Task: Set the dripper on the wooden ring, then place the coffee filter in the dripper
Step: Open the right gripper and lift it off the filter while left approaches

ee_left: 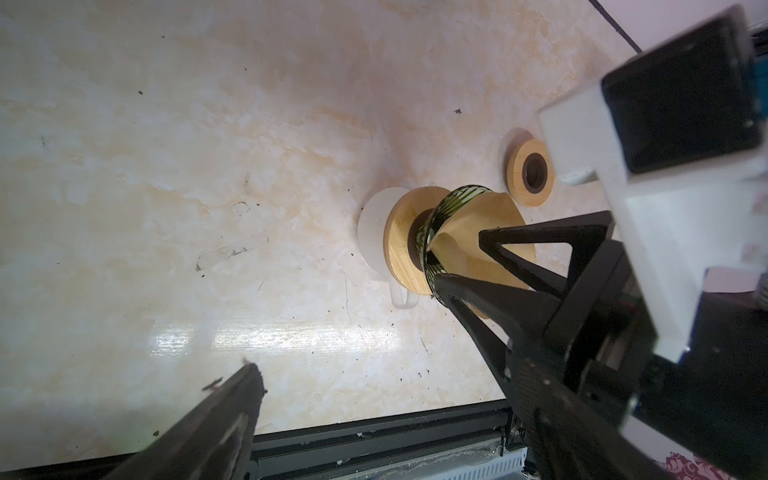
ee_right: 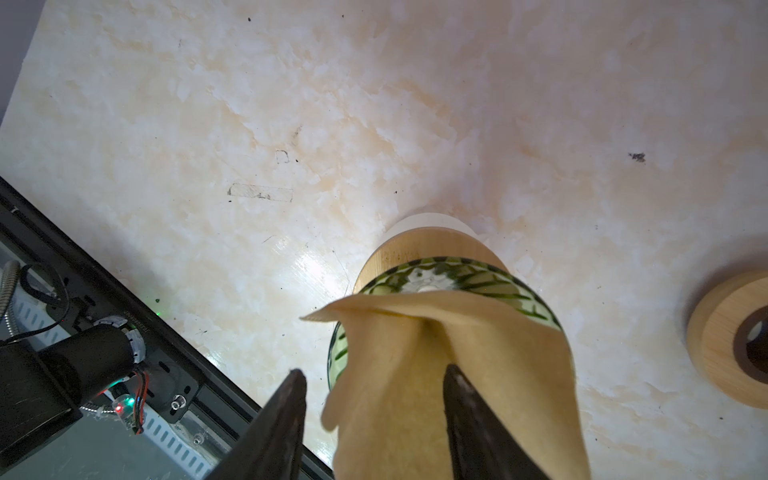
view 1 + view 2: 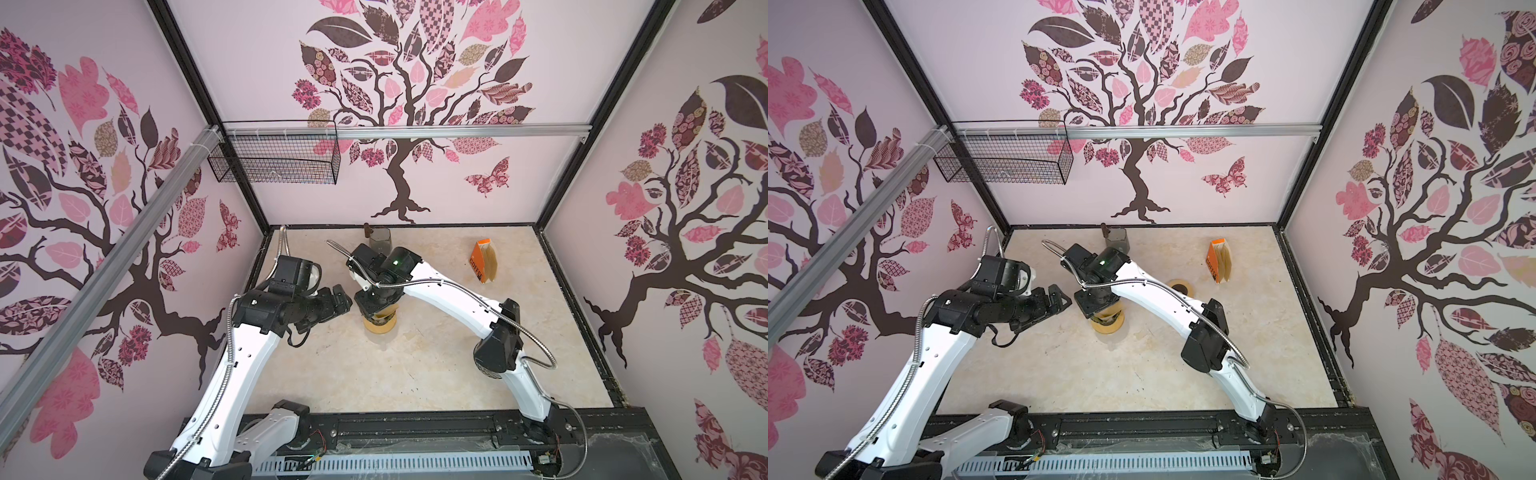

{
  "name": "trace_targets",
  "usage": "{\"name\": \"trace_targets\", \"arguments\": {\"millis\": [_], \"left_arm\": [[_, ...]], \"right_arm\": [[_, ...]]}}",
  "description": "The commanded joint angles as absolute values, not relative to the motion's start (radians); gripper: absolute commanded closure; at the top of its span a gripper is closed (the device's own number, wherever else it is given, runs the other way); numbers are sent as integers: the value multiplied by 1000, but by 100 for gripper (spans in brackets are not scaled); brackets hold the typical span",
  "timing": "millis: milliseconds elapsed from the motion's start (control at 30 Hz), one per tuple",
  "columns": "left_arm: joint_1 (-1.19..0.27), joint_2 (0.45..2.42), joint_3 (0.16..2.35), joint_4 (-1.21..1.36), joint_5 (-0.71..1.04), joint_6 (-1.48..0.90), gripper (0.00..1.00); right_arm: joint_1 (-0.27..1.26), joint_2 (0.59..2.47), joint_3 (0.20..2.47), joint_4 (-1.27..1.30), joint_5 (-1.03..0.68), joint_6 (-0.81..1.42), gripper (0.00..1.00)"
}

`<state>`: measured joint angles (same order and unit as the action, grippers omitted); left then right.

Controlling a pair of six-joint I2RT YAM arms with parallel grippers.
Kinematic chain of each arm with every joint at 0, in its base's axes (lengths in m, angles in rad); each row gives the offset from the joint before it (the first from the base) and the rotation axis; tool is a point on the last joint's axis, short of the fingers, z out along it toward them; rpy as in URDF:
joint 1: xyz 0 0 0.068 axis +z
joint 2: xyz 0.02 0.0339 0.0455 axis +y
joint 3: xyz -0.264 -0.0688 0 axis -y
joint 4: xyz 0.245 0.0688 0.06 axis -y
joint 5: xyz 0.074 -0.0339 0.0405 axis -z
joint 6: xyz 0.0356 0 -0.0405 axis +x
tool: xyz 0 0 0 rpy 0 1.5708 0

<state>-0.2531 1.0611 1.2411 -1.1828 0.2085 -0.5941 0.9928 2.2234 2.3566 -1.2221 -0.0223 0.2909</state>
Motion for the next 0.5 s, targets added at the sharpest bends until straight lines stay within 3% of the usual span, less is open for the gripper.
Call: {"name": "trace_targets", "arguments": {"millis": [0,267,467], "left_arm": [[-248,1055,1243,-1174,216,-594,2],[-248,1070,1266,-1178,212,-582,2],[-248,1122,1307,-1168,209,-567,2]], "right_arm": [[996,2115,2377,-1209,-38,290,45],[962,2034,2366,-1138,-46,306,41],[857,1942,2221,-1026,-73,341,32]]}}
